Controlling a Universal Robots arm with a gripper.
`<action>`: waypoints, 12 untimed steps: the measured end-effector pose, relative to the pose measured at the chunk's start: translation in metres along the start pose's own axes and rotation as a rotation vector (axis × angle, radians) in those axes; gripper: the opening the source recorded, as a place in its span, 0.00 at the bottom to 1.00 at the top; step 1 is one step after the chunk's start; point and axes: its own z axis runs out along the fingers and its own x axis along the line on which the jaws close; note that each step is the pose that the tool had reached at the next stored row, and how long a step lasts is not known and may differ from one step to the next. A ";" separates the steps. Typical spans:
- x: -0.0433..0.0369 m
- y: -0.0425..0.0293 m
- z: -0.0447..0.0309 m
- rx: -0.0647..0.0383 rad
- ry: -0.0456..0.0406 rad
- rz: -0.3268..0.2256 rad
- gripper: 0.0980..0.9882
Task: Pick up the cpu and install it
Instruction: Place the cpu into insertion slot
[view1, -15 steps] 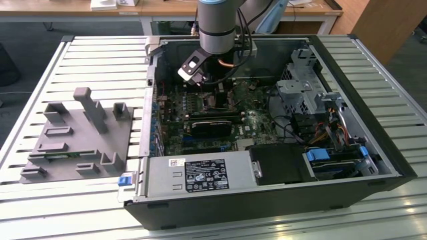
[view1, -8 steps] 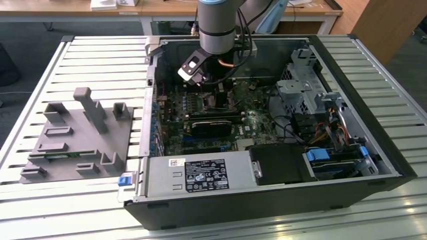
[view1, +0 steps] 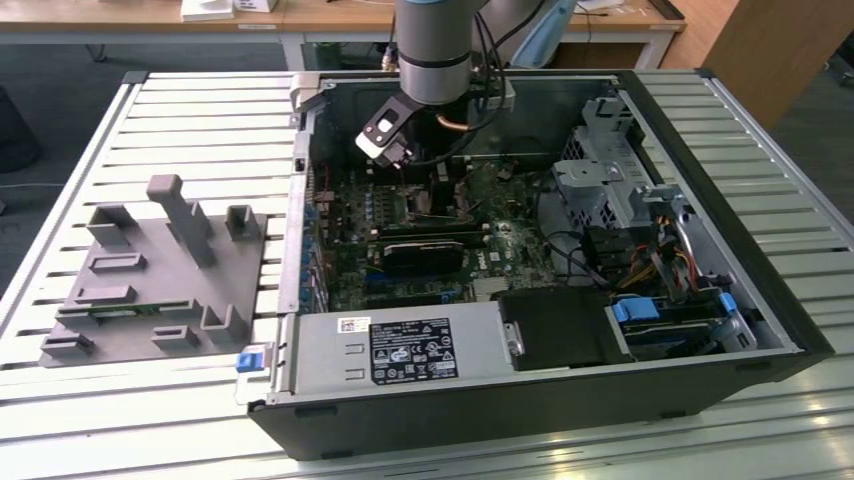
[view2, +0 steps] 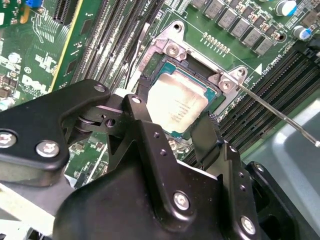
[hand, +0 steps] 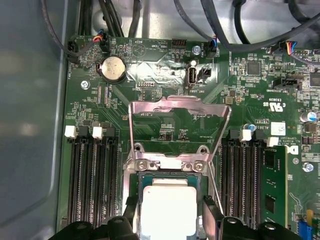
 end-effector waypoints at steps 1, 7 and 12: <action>0.0000 0.0001 -0.0010 0.000 -0.0008 0.000 0.56; -0.0002 0.0004 -0.0061 0.000 -0.0032 0.000 0.30; -0.0004 0.0007 -0.0104 0.000 -0.0032 0.000 0.10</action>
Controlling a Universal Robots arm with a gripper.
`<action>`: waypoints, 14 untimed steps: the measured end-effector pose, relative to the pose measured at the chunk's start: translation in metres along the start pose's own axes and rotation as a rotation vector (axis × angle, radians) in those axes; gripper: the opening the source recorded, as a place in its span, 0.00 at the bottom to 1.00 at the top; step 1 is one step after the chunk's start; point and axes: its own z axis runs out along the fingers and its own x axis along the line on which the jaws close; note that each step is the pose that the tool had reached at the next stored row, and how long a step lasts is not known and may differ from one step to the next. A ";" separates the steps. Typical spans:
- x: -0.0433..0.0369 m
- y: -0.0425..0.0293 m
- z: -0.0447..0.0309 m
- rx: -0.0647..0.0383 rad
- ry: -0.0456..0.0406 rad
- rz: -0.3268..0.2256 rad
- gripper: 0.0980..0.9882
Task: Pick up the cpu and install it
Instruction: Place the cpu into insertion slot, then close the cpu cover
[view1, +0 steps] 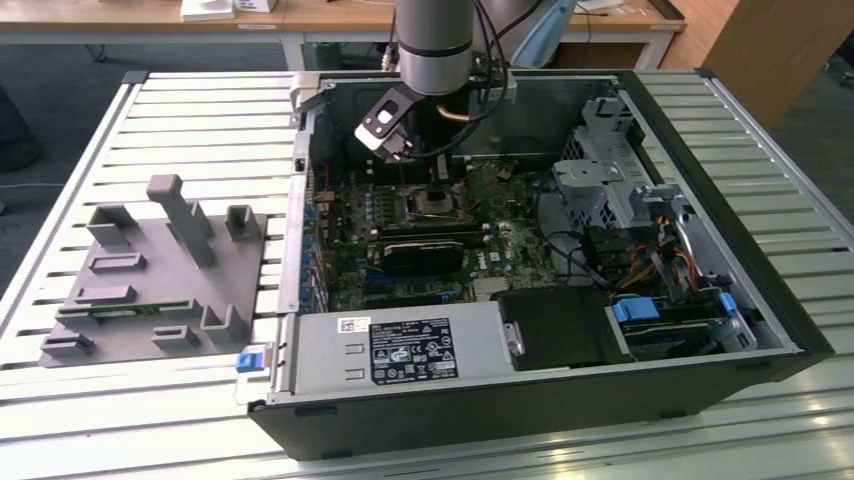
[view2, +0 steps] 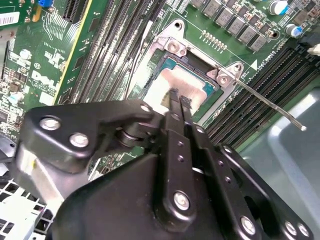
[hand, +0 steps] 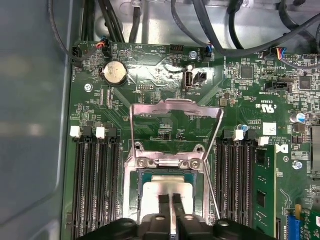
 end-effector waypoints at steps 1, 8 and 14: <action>0.0000 0.0000 -0.0004 0.000 0.0000 0.000 0.03; -0.0001 0.0002 -0.0018 0.000 -0.0009 0.000 0.01; -0.0001 0.0002 -0.0025 0.000 -0.0008 0.000 0.01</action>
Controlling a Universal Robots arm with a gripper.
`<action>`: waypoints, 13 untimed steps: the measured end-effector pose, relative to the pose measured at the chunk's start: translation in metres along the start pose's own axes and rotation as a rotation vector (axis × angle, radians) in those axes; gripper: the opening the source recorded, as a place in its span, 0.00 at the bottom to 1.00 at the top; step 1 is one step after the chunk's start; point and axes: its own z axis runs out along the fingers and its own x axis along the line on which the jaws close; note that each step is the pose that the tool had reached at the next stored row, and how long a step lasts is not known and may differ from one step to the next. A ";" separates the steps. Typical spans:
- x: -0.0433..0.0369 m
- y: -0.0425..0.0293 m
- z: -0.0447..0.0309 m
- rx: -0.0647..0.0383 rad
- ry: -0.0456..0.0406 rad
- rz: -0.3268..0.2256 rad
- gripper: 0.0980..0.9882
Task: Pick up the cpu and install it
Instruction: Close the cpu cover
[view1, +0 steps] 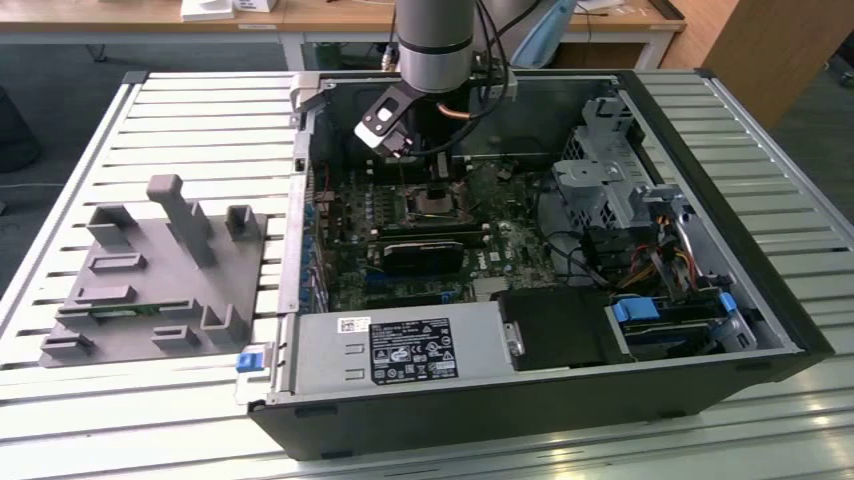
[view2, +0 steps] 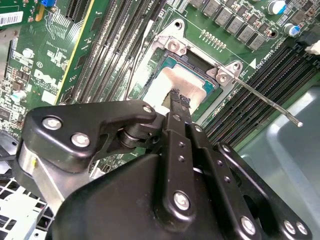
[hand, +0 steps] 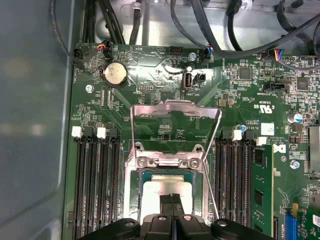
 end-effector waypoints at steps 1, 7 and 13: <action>0.0000 0.0000 -0.0003 0.000 -0.0003 0.000 0.01; -0.0002 0.0004 -0.0058 0.000 -0.0001 0.000 0.01; -0.0005 0.0012 -0.0154 0.000 -0.0021 0.000 0.01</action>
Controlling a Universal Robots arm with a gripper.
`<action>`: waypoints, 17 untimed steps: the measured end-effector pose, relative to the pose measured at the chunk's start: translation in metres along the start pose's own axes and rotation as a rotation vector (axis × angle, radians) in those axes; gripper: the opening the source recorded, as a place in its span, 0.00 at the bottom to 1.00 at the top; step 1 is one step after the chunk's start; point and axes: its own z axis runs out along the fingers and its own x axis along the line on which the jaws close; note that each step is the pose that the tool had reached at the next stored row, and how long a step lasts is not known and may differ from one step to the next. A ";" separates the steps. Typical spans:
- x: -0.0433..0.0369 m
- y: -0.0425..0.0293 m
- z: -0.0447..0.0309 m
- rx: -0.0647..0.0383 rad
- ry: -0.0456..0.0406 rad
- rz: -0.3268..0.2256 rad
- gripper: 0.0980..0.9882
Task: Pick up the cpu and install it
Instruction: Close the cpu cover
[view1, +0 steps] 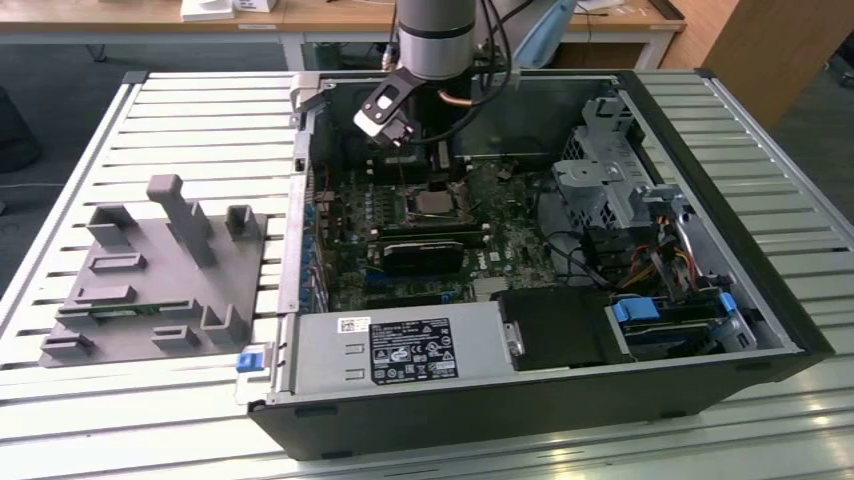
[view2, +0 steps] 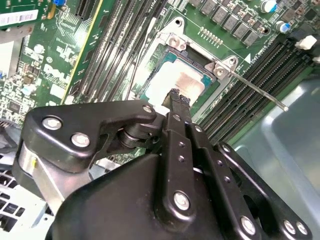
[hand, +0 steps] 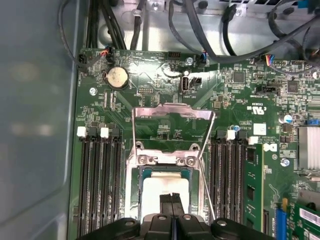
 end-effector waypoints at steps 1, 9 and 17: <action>-0.0001 0.0001 -0.0020 0.000 0.0000 0.000 0.01; -0.0010 0.0015 -0.0244 0.000 0.0002 0.000 0.01; -0.0042 0.0014 -0.0316 0.000 -0.0005 0.000 0.01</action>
